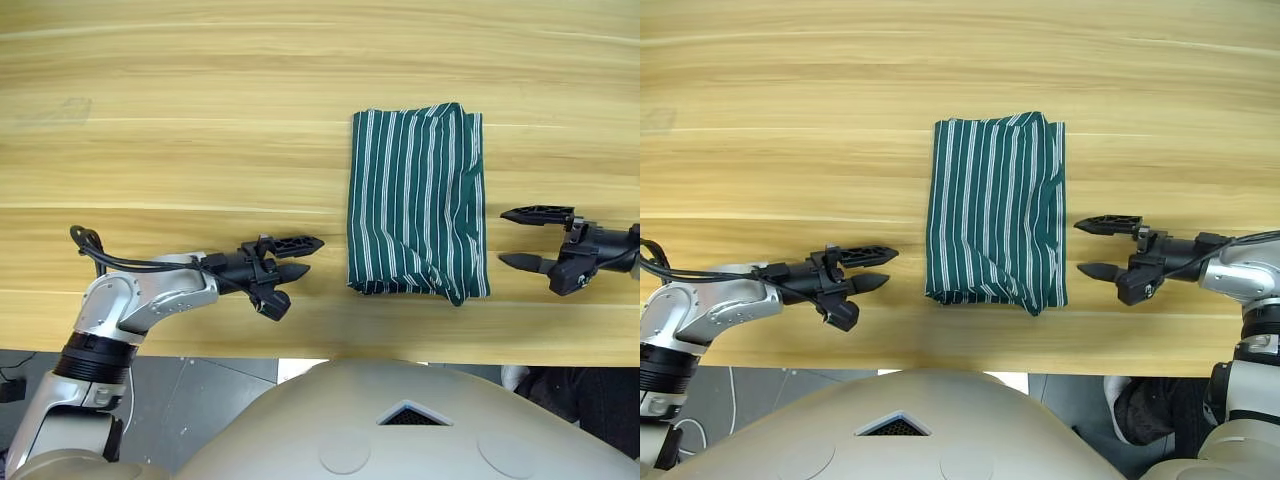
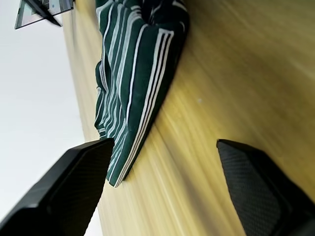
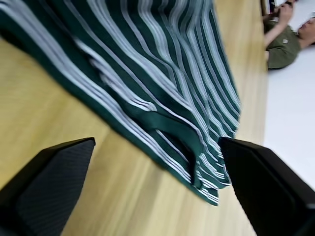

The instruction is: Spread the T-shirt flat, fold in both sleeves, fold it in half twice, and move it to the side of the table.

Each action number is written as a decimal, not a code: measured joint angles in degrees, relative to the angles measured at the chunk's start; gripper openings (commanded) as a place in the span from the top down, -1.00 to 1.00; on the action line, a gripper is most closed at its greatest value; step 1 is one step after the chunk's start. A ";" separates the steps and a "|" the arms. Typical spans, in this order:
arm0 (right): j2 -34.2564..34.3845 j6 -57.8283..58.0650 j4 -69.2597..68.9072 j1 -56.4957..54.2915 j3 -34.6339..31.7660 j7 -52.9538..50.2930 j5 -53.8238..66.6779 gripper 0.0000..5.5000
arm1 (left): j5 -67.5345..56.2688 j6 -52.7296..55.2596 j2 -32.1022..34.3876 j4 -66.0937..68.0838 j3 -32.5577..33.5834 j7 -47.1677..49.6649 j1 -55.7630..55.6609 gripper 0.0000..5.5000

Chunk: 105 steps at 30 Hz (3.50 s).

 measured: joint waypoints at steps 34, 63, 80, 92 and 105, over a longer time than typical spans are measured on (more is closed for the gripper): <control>-1.32 -0.27 -9.92 4.24 19.68 -29.31 -11.25 -0.09 | 4.43 -1.05 -7.14 13.38 -16.38 12.80 -13.12 -0.22; 0.32 2.77 -8.11 3.34 25.30 -29.13 -7.15 1.00 | -2.49 4.33 -0.55 6.23 -17.31 5.75 -8.51 0.92; -2.30 34.37 -28.98 3.76 42.24 -1.92 41.04 1.00 | -26.16 19.76 9.90 -3.79 -9.12 -15.22 4.32 0.92; -6.16 74.54 -56.17 11.54 31.85 19.93 67.90 1.00 | -50.86 36.72 11.00 -19.06 -2.28 -25.63 10.58 0.92; -3.43 88.02 -63.39 17.89 16.78 25.61 72.26 1.00 | -68.65 53.05 16.90 -40.09 16.22 -34.64 24.01 0.92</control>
